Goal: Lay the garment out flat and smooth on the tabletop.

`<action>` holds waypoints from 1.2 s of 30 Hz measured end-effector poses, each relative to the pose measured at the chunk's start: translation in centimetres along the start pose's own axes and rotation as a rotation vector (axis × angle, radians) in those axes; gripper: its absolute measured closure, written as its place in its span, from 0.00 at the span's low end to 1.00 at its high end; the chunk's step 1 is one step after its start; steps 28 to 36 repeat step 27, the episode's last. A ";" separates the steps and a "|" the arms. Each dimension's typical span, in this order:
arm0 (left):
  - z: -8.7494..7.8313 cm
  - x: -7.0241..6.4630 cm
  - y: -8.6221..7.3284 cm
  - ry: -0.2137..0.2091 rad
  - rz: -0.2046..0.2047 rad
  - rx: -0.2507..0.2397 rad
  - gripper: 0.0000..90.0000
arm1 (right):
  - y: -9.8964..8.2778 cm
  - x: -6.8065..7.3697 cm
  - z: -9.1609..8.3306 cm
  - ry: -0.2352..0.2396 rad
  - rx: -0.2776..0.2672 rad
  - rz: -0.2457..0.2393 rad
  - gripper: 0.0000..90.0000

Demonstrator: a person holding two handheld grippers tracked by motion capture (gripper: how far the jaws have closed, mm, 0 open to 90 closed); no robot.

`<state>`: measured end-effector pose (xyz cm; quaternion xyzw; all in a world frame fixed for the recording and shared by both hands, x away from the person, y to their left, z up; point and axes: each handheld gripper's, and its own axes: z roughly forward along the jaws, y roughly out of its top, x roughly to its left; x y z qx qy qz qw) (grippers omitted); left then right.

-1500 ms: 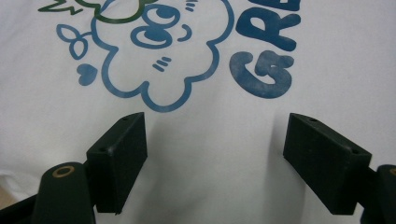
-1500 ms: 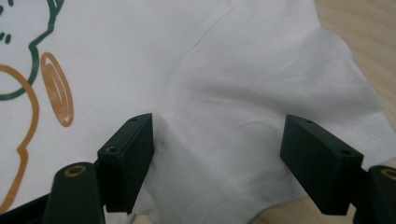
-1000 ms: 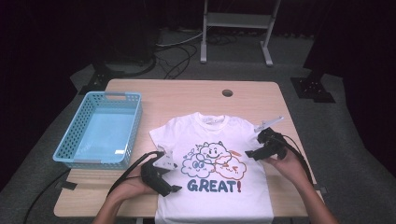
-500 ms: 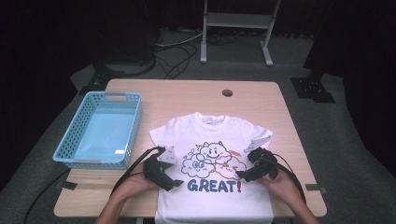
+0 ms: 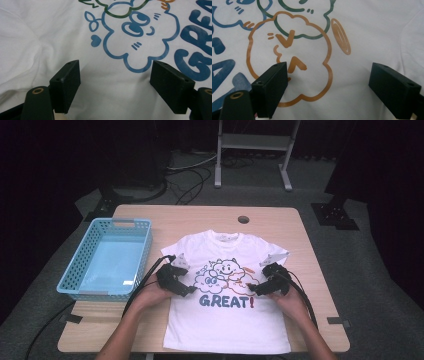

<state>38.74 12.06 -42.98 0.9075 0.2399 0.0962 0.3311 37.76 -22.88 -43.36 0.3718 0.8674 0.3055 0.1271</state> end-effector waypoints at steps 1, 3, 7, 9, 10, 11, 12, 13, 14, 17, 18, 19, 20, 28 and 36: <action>0.0 0.1 0.0 0.005 -0.019 -0.001 0.24 | 0.1 -0.2 0.0 -0.005 -0.002 0.007 0.17; -0.3 0.1 -0.3 -0.014 -0.068 -0.012 0.22 | -0.3 -0.7 -0.3 -0.004 -0.010 0.043 0.17; -1.9 -1.6 -1.6 0.023 -0.059 -0.050 0.22 | -2.1 -0.9 -2.6 -0.015 -0.043 0.071 0.17; -2.8 -2.5 -2.0 0.053 -0.067 -0.071 0.20 | -3.3 -0.9 -3.8 -0.022 -0.058 0.082 0.17; -3.2 -2.9 -2.3 0.059 -0.067 -0.086 0.20 | -4.0 -0.8 -4.4 -0.026 -0.063 0.092 0.17; -3.7 -3.3 -2.5 0.066 -0.070 -0.087 0.20 | -4.7 -0.8 -4.9 -0.026 -0.072 0.095 0.17; -4.1 -3.9 -2.8 0.077 -0.077 -0.103 0.20 | -5.5 -0.7 -5.4 -0.025 -0.080 0.103 0.17; -4.6 -4.3 -3.1 0.078 -0.077 -0.114 0.20 | -6.3 -0.7 -5.9 -0.025 -0.089 0.108 0.17; -5.0 -4.8 -3.5 0.079 -0.083 -0.122 0.20 | -7.0 -0.6 -6.5 -0.029 -0.099 0.115 0.17; -6.2 -6.1 -4.7 0.107 -0.081 -0.141 0.20 | -9.3 -0.3 -8.0 -0.036 -0.125 0.137 0.17; -6.7 -6.5 -5.3 0.122 -0.088 -0.156 0.20 | -10.1 -0.2 -8.5 -0.043 -0.135 0.139 0.17; -7.0 -6.7 -5.6 0.123 -0.092 -0.161 0.20 | -11.0 0.0 -9.1 -0.043 -0.141 0.150 0.17; -7.4 -7.0 -6.1 0.126 -0.100 -0.168 0.20 | -11.5 0.1 -9.4 -0.043 -0.142 0.160 0.17; -9.8 -8.5 -8.8 0.175 -0.150 -0.241 0.20 | -15.1 1.1 -11.8 -0.061 -0.205 0.208 0.16; -9.8 -8.5 -8.8 0.175 -0.150 -0.241 0.20 | -15.1 1.1 -11.8 -0.061 -0.205 0.208 0.16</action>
